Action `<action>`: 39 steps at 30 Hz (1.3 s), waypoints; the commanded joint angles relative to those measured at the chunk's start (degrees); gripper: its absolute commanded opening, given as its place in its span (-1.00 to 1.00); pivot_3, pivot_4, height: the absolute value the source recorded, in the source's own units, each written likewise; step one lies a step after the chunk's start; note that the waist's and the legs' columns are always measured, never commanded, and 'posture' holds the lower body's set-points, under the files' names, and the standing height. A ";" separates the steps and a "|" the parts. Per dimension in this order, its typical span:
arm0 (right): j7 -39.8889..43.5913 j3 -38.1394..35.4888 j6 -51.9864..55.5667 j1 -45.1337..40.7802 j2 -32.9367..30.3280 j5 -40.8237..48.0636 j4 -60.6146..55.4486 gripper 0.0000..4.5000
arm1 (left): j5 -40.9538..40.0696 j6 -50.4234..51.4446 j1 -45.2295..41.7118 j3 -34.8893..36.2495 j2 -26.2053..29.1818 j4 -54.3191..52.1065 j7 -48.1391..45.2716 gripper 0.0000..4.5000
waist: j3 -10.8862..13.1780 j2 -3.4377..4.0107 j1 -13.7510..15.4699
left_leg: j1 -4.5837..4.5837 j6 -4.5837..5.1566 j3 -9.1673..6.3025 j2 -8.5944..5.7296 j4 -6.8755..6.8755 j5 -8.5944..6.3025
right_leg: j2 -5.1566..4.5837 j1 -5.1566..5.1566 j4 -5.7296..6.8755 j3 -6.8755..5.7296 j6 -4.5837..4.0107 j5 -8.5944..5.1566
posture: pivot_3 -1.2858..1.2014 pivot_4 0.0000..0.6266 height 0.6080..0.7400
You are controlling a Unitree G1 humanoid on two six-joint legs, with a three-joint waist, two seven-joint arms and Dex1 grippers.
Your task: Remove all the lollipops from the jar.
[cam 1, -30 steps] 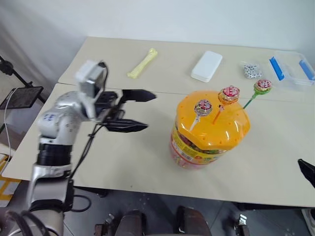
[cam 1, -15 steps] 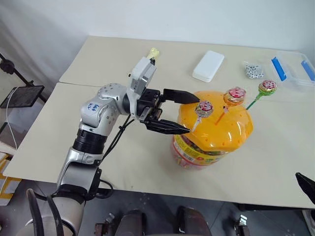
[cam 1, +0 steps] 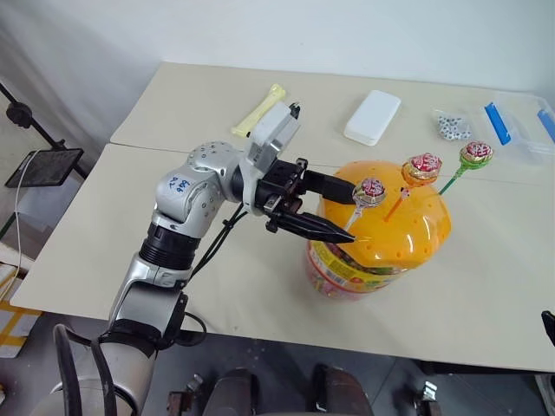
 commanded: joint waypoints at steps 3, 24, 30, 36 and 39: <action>-0.32 1.62 -2.31 -0.81 2.43 1.79 -2.15 1.00 | 0.93 -0.62 -2.01 -0.47 -0.82 0.54 -0.85 -0.66 | 0.00 0.00 -0.08 | 0.01 0.00 0.00 0.01 0.00 0.00 | 0.02 -0.01 0.01 0.00 0.00 0.00 | 0.03 -0.52 1.00; -8.81 10.24 -2.80 -9.32 -2.87 8.17 -11.02 1.00 | -4.45 3.97 -7.64 7.22 -0.20 15.23 -7.77 -0.99 | 0.00 0.00 -0.04 | -0.23 0.22 -0.01 0.00 0.46 -0.16 | 0.03 -0.04 0.07 0.07 0.15 0.08 | 0.03 -0.52 1.00; -5.67 7.59 -2.32 -8.89 -4.83 5.96 -4.40 1.00 | -9.71 11.15 -9.65 9.99 3.03 14.87 -10.26 -0.99 | -0.01 0.01 -0.22 | -0.38 0.26 -0.03 0.02 0.66 -0.19 | 0.04 -0.10 0.08 0.06 0.17 0.09 | 0.03 -0.52 1.00; -4.28 8.21 -2.07 -8.96 -5.01 4.57 -3.67 1.00 | -10.86 11.85 -10.80 15.09 5.32 17.13 -3.50 -0.99 | 0.00 0.01 -0.16 | -0.47 0.28 -0.06 0.02 0.75 -0.22 | 0.04 -0.12 0.10 0.06 0.18 0.10 | 0.03 -0.52 1.00; -2.67 9.55 -1.74 -8.61 -5.67 2.31 -4.46 1.00 | -2.78 7.30 -7.06 15.27 12.61 20.13 1.34 -0.99 | -0.01 0.02 -0.71 | -0.49 0.27 -0.07 0.02 0.75 -0.22 | 0.04 -0.17 0.13 0.04 0.19 0.10 | 0.03 -0.52 1.00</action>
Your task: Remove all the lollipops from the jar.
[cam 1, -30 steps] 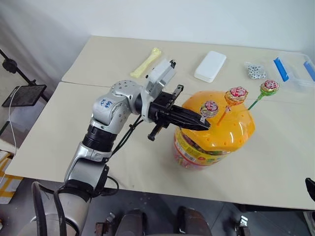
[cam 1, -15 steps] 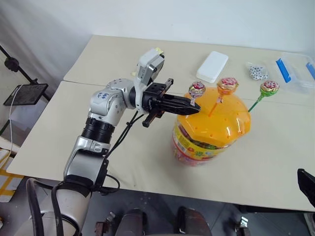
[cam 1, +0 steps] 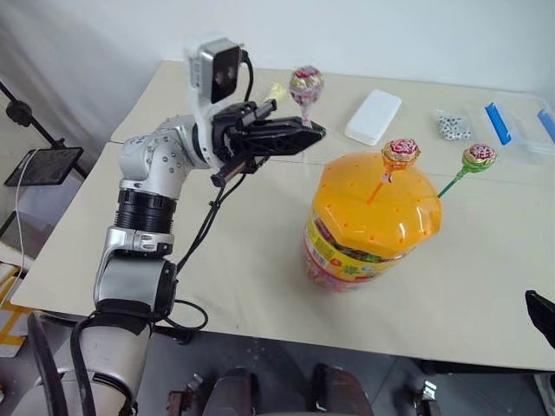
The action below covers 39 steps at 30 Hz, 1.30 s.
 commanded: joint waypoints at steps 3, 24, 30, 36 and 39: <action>2.19 0.56 1.00 0.43 -1.71 -1.74 -0.44 1.00 | 18.63 -10.70 7.94 -1.67 15.11 1.14 12.46 -0.99 | -0.02 0.03 -1.48 | 0.33 -0.09 0.09 0.01 -0.18 -0.04 | 0.00 0.01 0.28 0.09 0.00 0.00 | 0.03 -0.52 1.00; 9.50 9.59 7.95 -9.41 -10.09 -5.46 4.82 1.00 | 23.08 16.29 50.22 8.66 36.49 -22.11 34.51 -0.69 | 0.07 -0.27 -1.29 | 0.63 -0.09 -0.04 0.16 -0.06 -0.48 | 0.02 0.02 0.54 0.46 0.01 0.00 | 0.03 -0.52 1.00; 5.95 9.88 9.95 -9.91 -9.01 -5.71 6.70 1.00 | 19.23 9.05 52.34 15.16 35.64 -23.97 30.05 0.10 | 0.07 -0.26 -1.34 | 0.72 -0.17 0.22 0.60 -0.05 -0.52 | 0.14 -0.03 0.55 0.47 0.00 -0.01 | 0.03 -0.52 1.00; 6.02 4.89 11.49 -11.00 -10.83 -4.88 11.92 1.00 | 14.39 -5.39 53.47 22.14 36.83 -20.82 15.47 0.63 | 0.07 -0.26 -1.29 | 0.67 -0.21 0.36 0.59 -0.04 -0.59 | 0.15 -0.17 0.55 0.47 -0.01 -0.01 | 0.03 -0.52 1.00; 6.50 0.96 12.51 -10.32 -11.40 -4.16 13.96 1.00 | 4.59 -5.71 46.21 23.67 31.56 -24.87 11.85 0.63 | 0.07 -0.26 -0.85 | 0.63 -0.19 0.36 0.56 -0.03 -0.63 | 0.19 -0.17 0.52 0.43 -0.02 -0.01 | 0.03 -0.52 1.00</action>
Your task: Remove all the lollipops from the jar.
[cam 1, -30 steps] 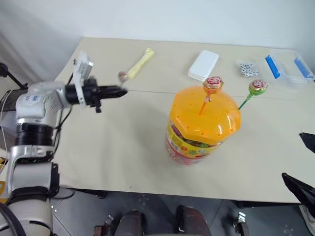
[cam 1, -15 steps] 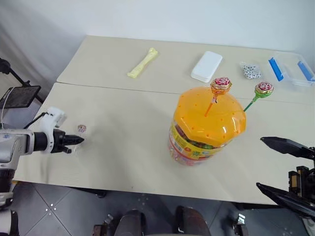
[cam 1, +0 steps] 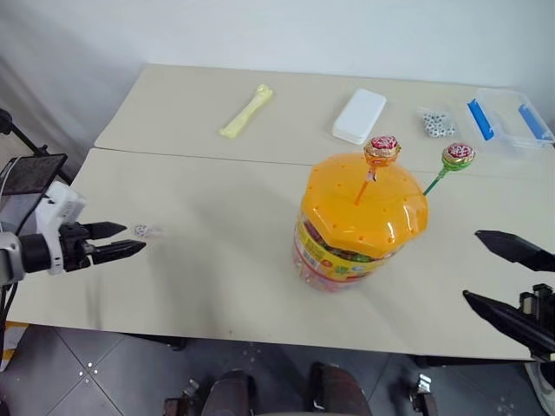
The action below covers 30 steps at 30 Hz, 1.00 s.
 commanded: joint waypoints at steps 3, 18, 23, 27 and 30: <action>-0.45 -8.44 0.67 0.81 -0.11 1.57 1.90 1.00 | -15.45 1.53 -15.79 -0.48 -9.05 -7.43 -2.78 0.63 | -0.05 -0.09 1.23 | -0.08 0.02 -0.03 0.05 0.22 0.01 | -0.01 0.12 0.02 0.00 0.01 0.01 | 0.03 -0.52 1.00; -6.48 -15.14 0.23 9.94 11.10 12.44 -11.34 1.00 | -7.63 -6.06 -49.68 -28.81 -39.79 6.00 -7.50 0.99 | -0.10 -0.01 0.16 | -0.01 0.04 0.33 -0.18 0.14 0.04 | 0.16 0.24 -0.16 0.00 0.06 0.03 | 0.03 -0.52 1.00; -6.13 -13.74 -1.83 12.31 14.88 12.35 -15.11 1.00 | -5.97 -5.57 -54.45 -32.31 -43.27 10.69 -11.91 0.99 | -0.10 -0.01 0.00 | -0.06 0.05 0.36 -0.16 0.13 0.04 | 0.22 0.22 -0.35 0.06 0.06 0.03 | 0.03 -0.52 1.00; -7.21 -12.63 -4.34 14.00 18.36 10.91 -17.76 1.00 | -3.73 -5.63 -55.84 -34.27 -43.40 12.83 -14.55 0.99 | -0.11 0.01 0.02 | -0.08 0.04 0.33 -0.12 0.12 0.04 | 0.25 0.21 -0.41 0.11 0.06 0.03 | 0.03 -0.52 1.00; -7.67 -11.60 -5.90 14.91 19.82 10.12 -18.76 1.00 | -2.66 -5.81 -56.15 -34.64 -43.28 13.78 -15.98 0.91 | -0.12 0.02 0.00 | -0.08 0.04 0.34 -0.09 0.13 0.04 | 0.30 0.21 -0.42 0.15 0.06 0.03 | 0.03 -0.52 1.00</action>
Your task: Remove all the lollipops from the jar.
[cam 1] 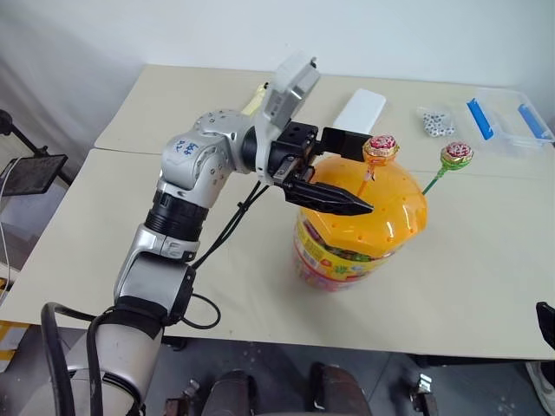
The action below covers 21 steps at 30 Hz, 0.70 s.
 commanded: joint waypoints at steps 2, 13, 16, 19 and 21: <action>-0.55 1.08 -3.05 1.33 1.22 -0.88 -1.83 1.00 | 1.00 -0.43 -1.29 -0.08 0.33 0.35 -2.99 0.75 | 0.00 0.00 -0.01 | -0.02 0.00 -0.07 0.00 0.01 0.00 | 0.01 0.00 -0.10 0.04 0.00 0.00 | 0.03 -0.52 1.00; -0.11 3.74 -5.34 1.18 -0.84 -2.24 -0.55 1.00 | 2.33 -2.30 -0.57 0.66 -1.98 -0.84 -0.95 -0.63 | 0.00 0.00 0.16 | -0.04 0.01 -0.35 0.02 0.02 0.00 | 0.04 0.00 -0.14 0.07 -0.01 0.00 | 0.03 -0.52 1.00; 0.02 4.14 -5.14 0.98 -1.43 -2.13 0.13 1.00 | -1.80 0.61 -1.56 4.69 -3.50 -0.20 0.62 -1.00 | 0.00 0.00 0.10 | -0.05 0.01 -0.36 0.02 0.01 0.00 | 0.04 0.00 -0.15 0.08 -0.01 0.00 | 0.03 -0.52 1.00; -0.19 4.66 -5.14 -0.08 -2.36 -2.14 1.15 1.00 | -8.72 5.96 -4.87 12.26 -5.04 2.84 4.24 -1.00 | 0.01 -0.01 0.09 | -0.06 0.02 -0.37 0.05 0.03 0.00 | 0.05 0.00 -0.16 0.08 -0.01 0.00 | 0.03 -0.52 1.00; -1.10 5.32 -4.94 -1.46 -3.26 -1.57 1.55 1.00 | -11.18 7.81 -7.18 16.57 -4.52 6.14 6.43 -1.00 | 0.01 0.00 0.05 | -0.07 0.02 -0.39 0.06 0.04 0.00 | 0.06 -0.01 -0.17 0.08 -0.01 0.00 | 0.03 -0.52 1.00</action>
